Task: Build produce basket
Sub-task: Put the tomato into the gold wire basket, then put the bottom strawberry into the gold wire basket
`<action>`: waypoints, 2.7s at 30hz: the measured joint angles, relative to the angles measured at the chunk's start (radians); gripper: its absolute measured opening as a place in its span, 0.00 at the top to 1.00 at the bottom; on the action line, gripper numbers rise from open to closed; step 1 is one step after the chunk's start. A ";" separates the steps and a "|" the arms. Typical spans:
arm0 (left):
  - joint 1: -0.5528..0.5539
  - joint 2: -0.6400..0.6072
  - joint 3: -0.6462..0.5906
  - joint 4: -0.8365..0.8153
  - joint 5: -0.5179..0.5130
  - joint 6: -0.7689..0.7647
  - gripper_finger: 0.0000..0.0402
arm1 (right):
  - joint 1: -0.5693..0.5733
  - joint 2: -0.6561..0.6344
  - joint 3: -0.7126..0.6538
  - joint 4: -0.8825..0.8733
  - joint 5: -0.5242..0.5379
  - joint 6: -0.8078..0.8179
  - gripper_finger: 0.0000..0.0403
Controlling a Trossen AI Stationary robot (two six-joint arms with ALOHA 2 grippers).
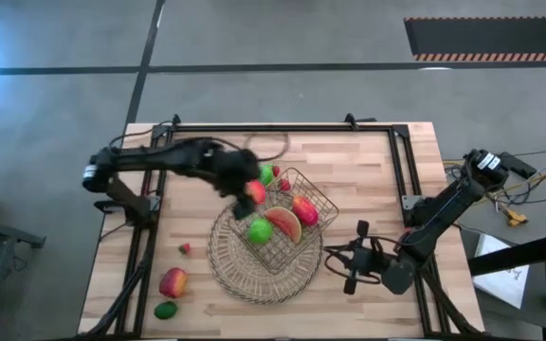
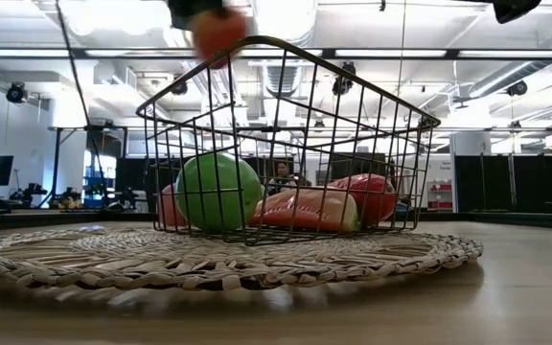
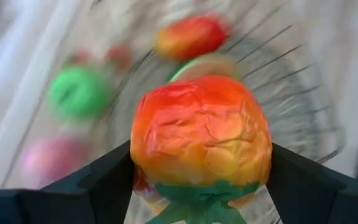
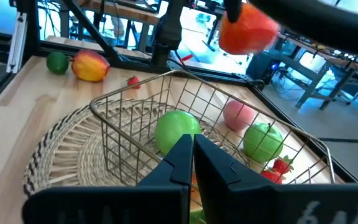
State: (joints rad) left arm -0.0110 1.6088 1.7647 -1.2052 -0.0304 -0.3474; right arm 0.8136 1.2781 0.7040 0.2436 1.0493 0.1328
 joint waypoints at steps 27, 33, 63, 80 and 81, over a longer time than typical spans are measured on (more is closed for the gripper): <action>-0.146 0.516 0.081 0.121 0.118 0.573 0.25 | 0.033 0.001 0.000 -0.008 0.000 0.017 0.98; -0.141 0.517 0.078 0.160 0.119 0.591 0.24 | 0.033 0.001 0.000 -0.008 0.000 0.026 0.98; -0.296 0.091 0.022 -0.076 -0.358 0.122 0.03 | 0.032 0.001 -0.007 -0.029 0.001 0.051 0.98; -0.572 -0.257 -0.594 -0.076 -0.093 -0.821 0.03 | 0.030 0.001 -0.028 -0.025 0.002 0.050 0.98; -0.579 -0.255 -0.636 -0.075 -0.056 -0.861 0.03 | 0.030 0.001 -0.029 -0.026 0.001 0.051 0.98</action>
State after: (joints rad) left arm -0.5898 1.3536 1.1292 -1.2802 -0.0862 -1.2085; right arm 0.8436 1.2793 0.6754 0.2181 1.0507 0.1833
